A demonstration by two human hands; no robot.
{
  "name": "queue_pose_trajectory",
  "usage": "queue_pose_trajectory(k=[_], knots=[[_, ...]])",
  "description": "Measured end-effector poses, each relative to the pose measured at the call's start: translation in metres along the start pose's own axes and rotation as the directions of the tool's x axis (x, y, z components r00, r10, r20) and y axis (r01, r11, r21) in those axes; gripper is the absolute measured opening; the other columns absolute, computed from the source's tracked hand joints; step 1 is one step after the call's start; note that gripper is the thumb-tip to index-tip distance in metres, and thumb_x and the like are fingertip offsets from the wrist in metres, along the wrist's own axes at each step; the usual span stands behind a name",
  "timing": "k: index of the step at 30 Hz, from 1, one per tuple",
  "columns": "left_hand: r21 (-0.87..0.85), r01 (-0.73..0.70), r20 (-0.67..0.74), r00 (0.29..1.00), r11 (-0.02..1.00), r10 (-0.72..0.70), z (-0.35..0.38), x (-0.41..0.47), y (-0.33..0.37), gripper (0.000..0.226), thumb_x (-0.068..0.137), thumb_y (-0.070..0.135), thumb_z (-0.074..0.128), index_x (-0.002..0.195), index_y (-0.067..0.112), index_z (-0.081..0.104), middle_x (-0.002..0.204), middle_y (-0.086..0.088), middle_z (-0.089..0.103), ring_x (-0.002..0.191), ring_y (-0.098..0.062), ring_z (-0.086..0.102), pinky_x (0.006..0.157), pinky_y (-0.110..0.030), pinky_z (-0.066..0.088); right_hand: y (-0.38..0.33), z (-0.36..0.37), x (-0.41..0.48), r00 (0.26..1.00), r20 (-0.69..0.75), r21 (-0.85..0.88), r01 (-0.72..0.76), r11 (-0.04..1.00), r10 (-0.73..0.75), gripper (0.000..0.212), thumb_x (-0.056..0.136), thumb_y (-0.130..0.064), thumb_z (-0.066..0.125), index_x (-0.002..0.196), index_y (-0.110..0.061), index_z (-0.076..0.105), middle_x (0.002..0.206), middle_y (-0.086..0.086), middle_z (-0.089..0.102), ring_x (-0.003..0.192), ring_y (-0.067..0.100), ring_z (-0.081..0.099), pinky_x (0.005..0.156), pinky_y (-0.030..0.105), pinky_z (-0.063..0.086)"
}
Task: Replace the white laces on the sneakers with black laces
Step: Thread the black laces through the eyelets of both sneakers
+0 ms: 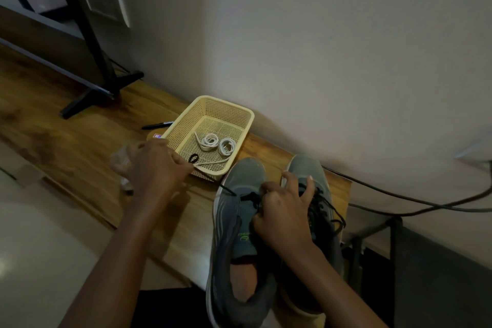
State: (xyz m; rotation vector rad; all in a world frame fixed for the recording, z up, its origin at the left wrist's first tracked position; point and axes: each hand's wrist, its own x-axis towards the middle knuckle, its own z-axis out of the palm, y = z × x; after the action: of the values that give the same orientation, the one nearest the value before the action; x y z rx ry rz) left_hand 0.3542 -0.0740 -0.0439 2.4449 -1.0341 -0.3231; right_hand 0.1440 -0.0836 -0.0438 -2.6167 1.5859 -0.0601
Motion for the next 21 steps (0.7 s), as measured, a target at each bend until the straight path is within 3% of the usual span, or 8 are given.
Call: queue_pose_trajectory(k=[4, 6, 9, 11, 17, 21], knots=[[-0.039, -0.127, 0.038, 0.991, 0.991, 0.129, 0.002, -0.013, 0.015, 0.029, 0.072, 0.026, 0.077, 0.054, 0.032, 0.056, 0.139, 0.007, 0.047, 0.135, -0.025, 0.022, 0.109, -0.051, 0.023, 0.000, -0.001, 0.000, 1.000, 0.000, -0.004, -0.013, 1.000, 0.013, 0.028, 0.085, -0.021, 0.053, 0.109, -0.012, 0.064, 0.129, -0.002, 0.053, 0.141, 0.027, 0.012, 0.110, 0.055, -0.012], [-0.030, -0.211, 0.066, 0.975, 0.977, 0.213, 0.009, -0.019, 0.023, 0.031, 0.072, 0.028, 0.078, 0.054, 0.036, 0.054, 0.142, 0.009, 0.044, 0.138, -0.024, 0.016, 0.111, -0.055, 0.019, -0.002, -0.003, 0.001, 1.000, 0.011, -0.011, -0.008, 1.000, 0.008, 0.028, 0.086, -0.022, 0.053, 0.110, -0.012, 0.063, 0.129, -0.001, 0.053, 0.141, 0.027, 0.012, 0.110, 0.056, -0.011], [0.114, -0.296, 0.144, 0.949, 0.948, 0.279, 0.021, -0.035, 0.038, 0.006, 0.077, 0.038, 0.072, 0.072, 0.037, 0.068, 0.148, 0.016, 0.034, 0.142, -0.021, 0.010, 0.112, -0.058, 0.001, -0.003, -0.002, 0.001, 1.000, 0.016, -0.019, -0.001, 1.000, 0.001, 0.028, 0.085, -0.023, 0.053, 0.109, -0.013, 0.063, 0.130, -0.001, 0.052, 0.141, 0.028, 0.012, 0.110, 0.057, -0.011], [0.179, -0.349, 0.205, 0.927, 0.920, 0.312, 0.027, -0.043, 0.044, 0.009, 0.081, 0.043, 0.067, 0.085, 0.037, 0.072, 0.150, 0.017, 0.029, 0.143, -0.020, 0.006, 0.111, -0.058, -0.001, -0.003, -0.002, 0.001, 1.000, 0.014, -0.021, -0.005, 1.000, 0.005, 0.029, 0.085, -0.023, 0.054, 0.111, -0.013, 0.063, 0.131, -0.001, 0.052, 0.141, 0.028, 0.012, 0.110, 0.056, -0.011], [0.202, -0.384, 0.392, 0.875, 0.901, 0.285, 0.024, -0.043, 0.045, 0.023, 0.081, 0.050, 0.065, 0.100, 0.039, 0.070, 0.155, 0.015, 0.018, 0.145, -0.023, -0.003, 0.110, -0.060, -0.007, -0.002, -0.001, 0.002, 1.000, 0.020, -0.010, -0.010, 1.000, 0.011, 0.027, 0.085, -0.023, 0.055, 0.108, -0.013, 0.063, 0.132, -0.002, 0.052, 0.141, 0.028, 0.012, 0.109, 0.056, -0.012], [0.208, -0.383, 0.319, 0.896, 0.900, 0.307, 0.030, -0.046, 0.045, 0.021, 0.089, 0.045, 0.059, 0.096, 0.029, 0.070, 0.152, 0.016, 0.025, 0.145, -0.022, 0.001, 0.110, -0.059, -0.005, -0.001, -0.001, 0.001, 0.999, 0.017, 0.010, -0.027, 1.000, 0.027, 0.023, 0.084, -0.024, 0.056, 0.103, -0.014, 0.064, 0.128, -0.004, 0.054, 0.141, 0.026, 0.013, 0.110, 0.054, -0.012]])
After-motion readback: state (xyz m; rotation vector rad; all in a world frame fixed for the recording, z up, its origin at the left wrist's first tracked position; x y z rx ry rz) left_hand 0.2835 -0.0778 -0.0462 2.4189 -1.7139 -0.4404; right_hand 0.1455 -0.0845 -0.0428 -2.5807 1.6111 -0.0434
